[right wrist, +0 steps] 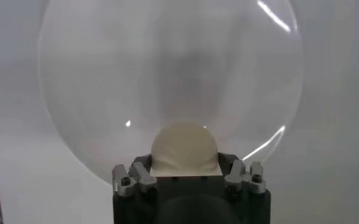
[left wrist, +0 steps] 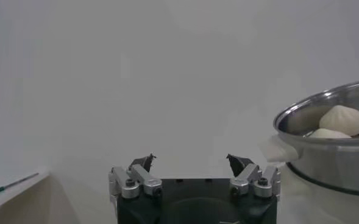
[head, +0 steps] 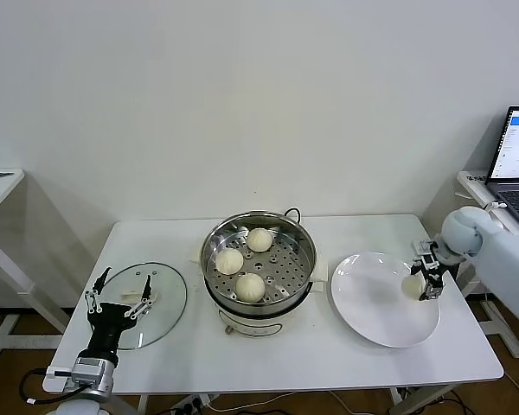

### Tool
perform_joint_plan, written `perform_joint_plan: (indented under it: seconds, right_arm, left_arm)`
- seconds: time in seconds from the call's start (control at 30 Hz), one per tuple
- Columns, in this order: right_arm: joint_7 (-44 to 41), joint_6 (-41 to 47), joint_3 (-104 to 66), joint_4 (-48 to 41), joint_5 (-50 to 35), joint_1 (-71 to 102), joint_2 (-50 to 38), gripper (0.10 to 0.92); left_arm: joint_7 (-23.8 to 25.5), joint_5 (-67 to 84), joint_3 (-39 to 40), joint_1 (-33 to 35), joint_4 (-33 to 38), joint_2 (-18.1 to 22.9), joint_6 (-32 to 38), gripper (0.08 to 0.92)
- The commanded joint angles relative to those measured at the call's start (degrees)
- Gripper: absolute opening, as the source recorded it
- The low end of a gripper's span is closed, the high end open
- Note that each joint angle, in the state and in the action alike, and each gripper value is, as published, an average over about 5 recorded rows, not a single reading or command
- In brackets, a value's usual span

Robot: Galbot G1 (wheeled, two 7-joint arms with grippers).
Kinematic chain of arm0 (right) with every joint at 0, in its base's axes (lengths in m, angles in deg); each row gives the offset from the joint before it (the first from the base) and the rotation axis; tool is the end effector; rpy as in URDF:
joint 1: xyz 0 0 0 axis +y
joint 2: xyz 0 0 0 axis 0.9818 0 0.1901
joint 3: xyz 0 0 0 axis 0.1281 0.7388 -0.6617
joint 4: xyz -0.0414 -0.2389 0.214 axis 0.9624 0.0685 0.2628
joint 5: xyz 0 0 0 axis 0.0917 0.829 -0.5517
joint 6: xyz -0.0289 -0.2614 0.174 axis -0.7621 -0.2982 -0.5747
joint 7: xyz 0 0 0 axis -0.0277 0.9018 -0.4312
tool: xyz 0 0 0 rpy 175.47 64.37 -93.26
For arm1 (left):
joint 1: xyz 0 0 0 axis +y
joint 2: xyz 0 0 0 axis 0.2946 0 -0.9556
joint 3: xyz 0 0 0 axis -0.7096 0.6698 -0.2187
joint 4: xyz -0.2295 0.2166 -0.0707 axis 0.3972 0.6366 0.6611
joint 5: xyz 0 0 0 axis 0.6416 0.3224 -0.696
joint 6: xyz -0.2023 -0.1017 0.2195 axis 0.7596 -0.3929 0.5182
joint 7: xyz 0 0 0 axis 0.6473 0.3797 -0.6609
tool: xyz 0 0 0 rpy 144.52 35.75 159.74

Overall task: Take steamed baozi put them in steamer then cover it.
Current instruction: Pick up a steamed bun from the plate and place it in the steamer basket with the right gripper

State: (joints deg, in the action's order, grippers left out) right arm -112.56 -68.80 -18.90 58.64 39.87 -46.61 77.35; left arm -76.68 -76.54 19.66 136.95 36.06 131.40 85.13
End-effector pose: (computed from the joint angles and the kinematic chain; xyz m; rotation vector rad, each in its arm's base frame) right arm 0.4635 -0.2145 -0.1505 1.0955 -1.3316 1.3259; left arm 0.1535 0.0709 -0.2650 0.0267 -3.0764 -0.5707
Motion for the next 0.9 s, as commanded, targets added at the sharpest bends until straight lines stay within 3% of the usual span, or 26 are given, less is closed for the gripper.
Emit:
perform_joint_plan:
  seconds: [0.03,0.23,0.5,0.7,0.9]
  right_arm:
    - [0.13,11.29,23.53,17.51,-21.74,-25.56,-7.46,0.727]
    - [2.69,17.97,44.21,27.2,-34.31,-47.49,-6.36,0.728]
    - [5.78,22.31,57.71,34.81,-47.05,-64.68,2.08,0.721]
    - [7.92,25.47,58.38,34.81,-52.67,-65.89,11.05,0.721]
    - [8.82,26.49,55.08,29.05,-52.57,-59.88,19.72,0.721]
  left_arm:
    - [0.05,0.03,0.09,0.31,0.75,-0.2,0.12,0.823]
    - [0.24,0.23,-0.05,0.66,1.54,-0.76,0.45,0.823]
    - [0.45,0.97,-0.11,0.43,2.32,-1.28,0.59,0.823]
    - [0.64,1.2,-0.09,0.14,2.45,-1.39,0.42,0.823]
    - [0.69,1.27,-0.25,-0.2,2.23,-1.53,0.31,0.823]
